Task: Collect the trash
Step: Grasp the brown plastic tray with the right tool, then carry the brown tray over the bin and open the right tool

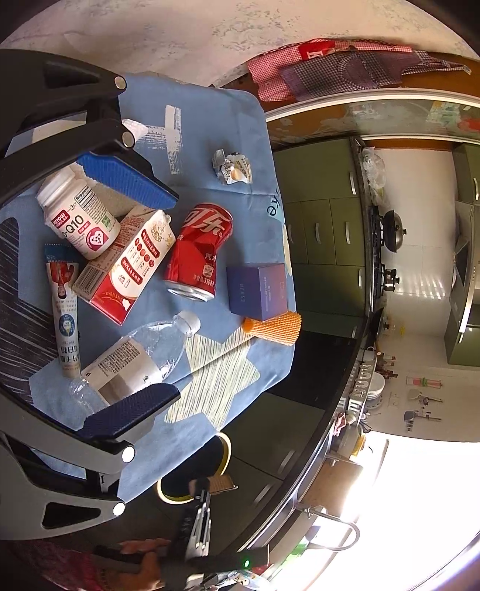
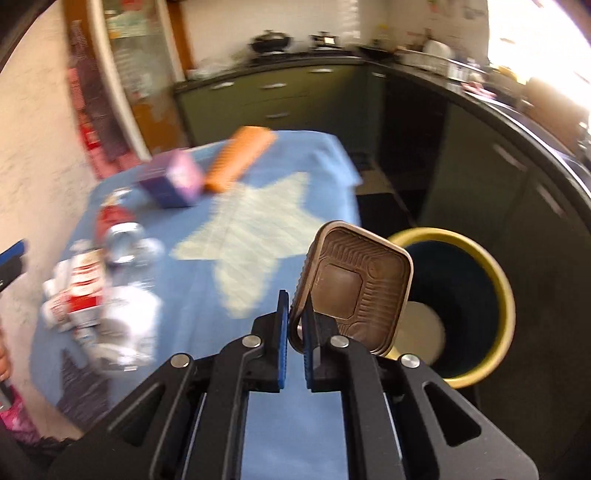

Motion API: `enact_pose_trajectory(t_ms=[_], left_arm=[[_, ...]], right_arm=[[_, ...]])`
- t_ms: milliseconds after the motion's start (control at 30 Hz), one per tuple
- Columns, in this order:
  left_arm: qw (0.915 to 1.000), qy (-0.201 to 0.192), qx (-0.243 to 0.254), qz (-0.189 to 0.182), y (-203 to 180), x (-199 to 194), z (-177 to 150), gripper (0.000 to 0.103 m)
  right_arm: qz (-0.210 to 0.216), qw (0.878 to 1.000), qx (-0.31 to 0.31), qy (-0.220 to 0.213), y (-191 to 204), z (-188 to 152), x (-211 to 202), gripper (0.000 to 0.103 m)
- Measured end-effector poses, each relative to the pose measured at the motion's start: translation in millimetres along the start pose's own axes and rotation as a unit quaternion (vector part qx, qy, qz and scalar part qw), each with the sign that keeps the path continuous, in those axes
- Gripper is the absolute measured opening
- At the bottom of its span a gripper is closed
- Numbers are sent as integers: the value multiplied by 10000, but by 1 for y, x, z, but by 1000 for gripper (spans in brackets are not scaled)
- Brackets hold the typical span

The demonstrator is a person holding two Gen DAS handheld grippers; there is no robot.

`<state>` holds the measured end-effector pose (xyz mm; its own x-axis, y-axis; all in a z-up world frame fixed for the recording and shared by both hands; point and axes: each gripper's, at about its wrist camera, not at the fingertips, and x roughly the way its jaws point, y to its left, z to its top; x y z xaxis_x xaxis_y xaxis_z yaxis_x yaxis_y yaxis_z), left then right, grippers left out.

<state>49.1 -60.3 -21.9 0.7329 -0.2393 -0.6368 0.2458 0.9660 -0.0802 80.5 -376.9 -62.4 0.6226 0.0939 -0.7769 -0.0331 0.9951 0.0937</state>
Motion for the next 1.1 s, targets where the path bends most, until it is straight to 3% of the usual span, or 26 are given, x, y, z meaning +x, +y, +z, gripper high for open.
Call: enact_pose_trajectory(t_ms=[100, 233, 333, 400, 733, 1100], left_arm=[[10000, 42, 66, -27, -7, 4, 0, 94], [9998, 98, 183, -28, -18, 8, 0, 94], [9996, 124, 250, -31, -24, 10, 1, 94], [9995, 143, 286, -36, -26, 12, 2, 94], [9981, 461, 394, -46, -42, 34, 0, 96], [9904, 1383, -3, -60, -57, 78, -11, 98]], right_arm=[[-554, 9974, 296, 346, -50, 7, 29, 7], [-972, 9911, 493, 763, -94, 10, 67, 7], [-1154, 9862, 703, 953, -122, 11, 88, 21], [-1274, 9838, 827, 954, -135, 9, 93, 23], [-997, 9889, 908, 625, -128, -15, 64, 27], [-582, 9930, 923, 455, -107, -33, 50, 31]])
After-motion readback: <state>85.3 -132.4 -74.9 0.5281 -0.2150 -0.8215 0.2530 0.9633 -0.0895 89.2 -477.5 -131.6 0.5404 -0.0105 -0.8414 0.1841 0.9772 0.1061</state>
